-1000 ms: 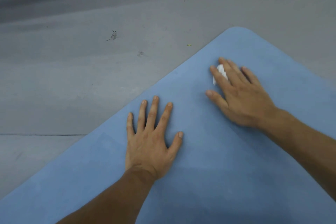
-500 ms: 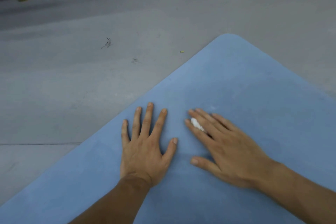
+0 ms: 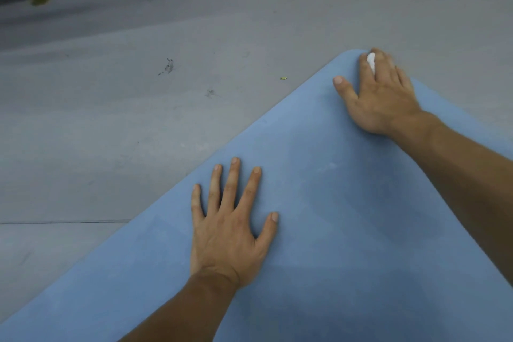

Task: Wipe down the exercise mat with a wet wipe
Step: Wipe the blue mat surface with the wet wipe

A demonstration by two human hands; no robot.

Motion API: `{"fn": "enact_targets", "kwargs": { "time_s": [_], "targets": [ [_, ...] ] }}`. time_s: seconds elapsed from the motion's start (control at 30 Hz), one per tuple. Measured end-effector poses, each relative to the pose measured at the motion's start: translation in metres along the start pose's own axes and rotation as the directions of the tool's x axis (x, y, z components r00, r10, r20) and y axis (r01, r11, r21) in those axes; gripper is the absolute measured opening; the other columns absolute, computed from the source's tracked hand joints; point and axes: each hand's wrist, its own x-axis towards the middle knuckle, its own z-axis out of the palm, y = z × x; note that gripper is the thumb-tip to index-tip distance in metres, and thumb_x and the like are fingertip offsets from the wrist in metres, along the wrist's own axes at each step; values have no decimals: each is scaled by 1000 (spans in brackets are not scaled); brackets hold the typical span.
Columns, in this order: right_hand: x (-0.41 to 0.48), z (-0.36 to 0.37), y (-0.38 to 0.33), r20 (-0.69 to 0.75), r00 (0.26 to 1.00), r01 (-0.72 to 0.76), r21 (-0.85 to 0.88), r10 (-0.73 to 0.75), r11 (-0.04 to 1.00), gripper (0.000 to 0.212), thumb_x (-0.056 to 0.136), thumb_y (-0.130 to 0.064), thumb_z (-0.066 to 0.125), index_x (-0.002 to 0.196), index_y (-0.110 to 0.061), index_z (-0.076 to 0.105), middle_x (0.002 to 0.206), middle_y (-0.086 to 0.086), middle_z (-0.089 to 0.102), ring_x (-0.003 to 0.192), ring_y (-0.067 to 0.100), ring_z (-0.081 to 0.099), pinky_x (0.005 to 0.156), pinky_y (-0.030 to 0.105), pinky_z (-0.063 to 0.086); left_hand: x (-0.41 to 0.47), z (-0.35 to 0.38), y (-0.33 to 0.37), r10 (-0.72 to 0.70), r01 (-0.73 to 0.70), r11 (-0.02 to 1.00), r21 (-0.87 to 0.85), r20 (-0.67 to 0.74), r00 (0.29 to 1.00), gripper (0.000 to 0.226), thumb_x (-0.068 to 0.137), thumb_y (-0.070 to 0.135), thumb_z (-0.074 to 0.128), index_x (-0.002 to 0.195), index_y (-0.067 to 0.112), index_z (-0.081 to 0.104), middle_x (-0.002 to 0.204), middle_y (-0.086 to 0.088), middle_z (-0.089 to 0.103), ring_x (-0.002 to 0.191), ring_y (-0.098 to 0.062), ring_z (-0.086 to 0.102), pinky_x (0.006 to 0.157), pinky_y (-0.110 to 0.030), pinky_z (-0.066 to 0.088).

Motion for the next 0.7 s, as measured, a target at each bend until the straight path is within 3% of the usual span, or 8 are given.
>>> {"fn": "enact_targets", "kwargs": {
  "time_s": [0.23,0.37,0.43,0.6,0.7],
  "targets": [
    [-39,8,-33,16,972,236,-43,-235,971,87,98,-66,15,163,-9,16,172,11,6,159,22,2,128,37,3,0,1,0,-2,2,1000,0,-6,1000,74,96,69,25,163,40,12,173,9,-2,159,-22,-4,125,-60,10],
    [-93,7,-32,119,838,544,-116,-532,831,83,100,-65,5,164,-13,16,172,8,8,159,20,4,128,35,5,1,2,-1,0,0,1000,0,-7,1000,75,96,70,26,163,40,11,173,9,-2,159,-22,-4,125,-60,11],
    [-113,8,-17,164,791,611,-149,-589,778,79,102,-64,8,164,-16,14,172,4,7,159,17,4,129,36,8,0,2,-1,0,0,1000,1,-9,1000,75,96,70,26,163,40,11,173,9,-2,159,-22,-3,124,-61,11],
    [-78,-6,21,11,935,351,-156,-354,923,77,101,-59,17,161,-11,26,168,13,25,156,24,22,126,41,17,0,1,0,0,0,1000,2,-1,1000,74,96,70,23,163,40,10,173,9,-2,159,-21,-4,125,-60,11],
    [-30,-12,20,-28,990,139,-80,-142,987,73,105,-58,20,162,-12,21,169,13,17,157,25,14,126,41,11,0,0,0,-1,1,1000,13,5,1000,74,96,70,21,163,42,6,172,10,-6,159,-21,-8,125,-59,9]
  ]
}}
